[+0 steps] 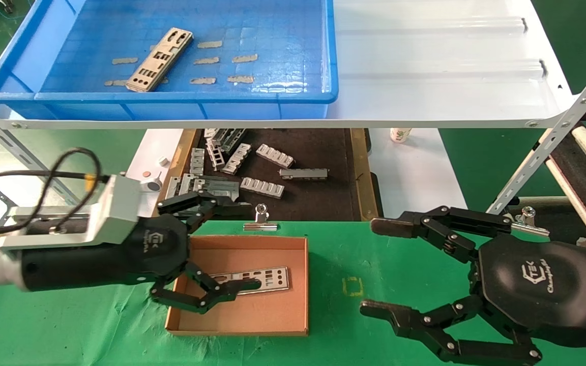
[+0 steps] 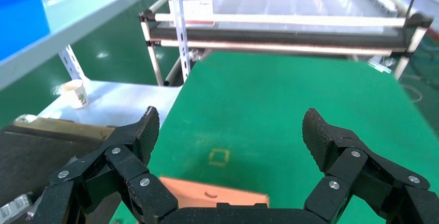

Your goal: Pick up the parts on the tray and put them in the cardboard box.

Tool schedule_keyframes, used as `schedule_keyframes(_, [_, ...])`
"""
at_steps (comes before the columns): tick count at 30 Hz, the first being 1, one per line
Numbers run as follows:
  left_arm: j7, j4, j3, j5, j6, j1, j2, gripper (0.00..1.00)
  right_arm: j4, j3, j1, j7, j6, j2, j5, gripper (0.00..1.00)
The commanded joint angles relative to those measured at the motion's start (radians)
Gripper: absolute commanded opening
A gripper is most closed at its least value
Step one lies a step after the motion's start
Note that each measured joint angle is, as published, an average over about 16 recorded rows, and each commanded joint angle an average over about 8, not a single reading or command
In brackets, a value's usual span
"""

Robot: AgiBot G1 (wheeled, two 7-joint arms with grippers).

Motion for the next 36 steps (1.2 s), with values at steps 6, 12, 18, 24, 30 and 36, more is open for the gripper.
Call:
schedule_keyframes(6, [-0.099, -0.13, -0.075, -0.054, -0.003, 0.069, -0.056, 1.0, 0.0, 0.0, 0.0, 0.0, 0.0, 0.0, 0.0, 1.0])
schedule_keyframes(12, [-0.184, -0.243, -0.139, -0.101, -0.006, 0.129, -0.105, 1.0, 0.0, 0.0, 0.0, 0.0, 0.0, 0.0, 0.0, 1.0])
schedule_keyframes(18, [-0.269, -0.355, -0.204, -0.147, -0.009, 0.189, -0.154, 1.0, 0.0, 0.0, 0.0, 0.0, 0.0, 0.0, 0.0, 1.0])
schedule_keyframes(24, [-0.323, -0.434, -0.249, -0.18, -0.009, 0.231, -0.187, 1.0, 0.0, 0.0, 0.0, 0.0, 0.0, 0.0, 0.0, 1.0])
schedule_keyframes(30, [-0.332, -0.452, -0.26, -0.19, -0.009, 0.241, -0.195, 1.0, 0.0, 0.0, 0.0, 0.0, 0.0, 0.0, 0.0, 1.0])
schedule_keyframes(36, [-0.326, -0.439, -0.253, -0.184, -0.01, 0.234, -0.189, 1.0, 0.0, 0.0, 0.0, 0.0, 0.0, 0.0, 0.0, 1.0])
